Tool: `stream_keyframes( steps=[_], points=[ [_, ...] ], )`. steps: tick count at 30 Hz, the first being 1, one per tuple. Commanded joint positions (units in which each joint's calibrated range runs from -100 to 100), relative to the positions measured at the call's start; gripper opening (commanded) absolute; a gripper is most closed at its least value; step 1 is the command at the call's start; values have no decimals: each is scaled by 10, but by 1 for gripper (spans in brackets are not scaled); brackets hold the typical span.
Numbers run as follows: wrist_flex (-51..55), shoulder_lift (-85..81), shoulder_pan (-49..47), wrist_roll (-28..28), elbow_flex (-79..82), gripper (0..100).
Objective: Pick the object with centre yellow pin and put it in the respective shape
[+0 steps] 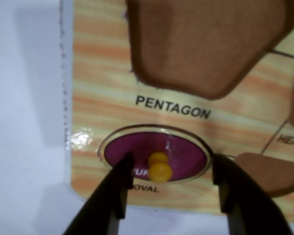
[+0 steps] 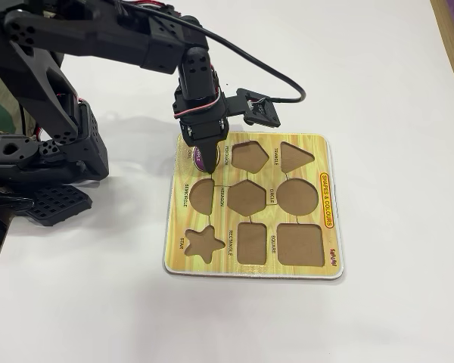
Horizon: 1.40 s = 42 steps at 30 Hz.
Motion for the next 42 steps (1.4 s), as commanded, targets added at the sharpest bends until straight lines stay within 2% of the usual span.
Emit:
stream_keyframes(
  steps=[1,16,21,26,32,42],
  points=[
    [-6,-65,8,-4,-15,19],
    [-6,-210,17,-6,-15,20],
    [-6,-246,17,-61,-13,19],
    [-5,-273,17,-72,-13,19],
    [-6,-350,19,-72,52,19],
    [-6,-526,108,-72,168,19]
  ],
)
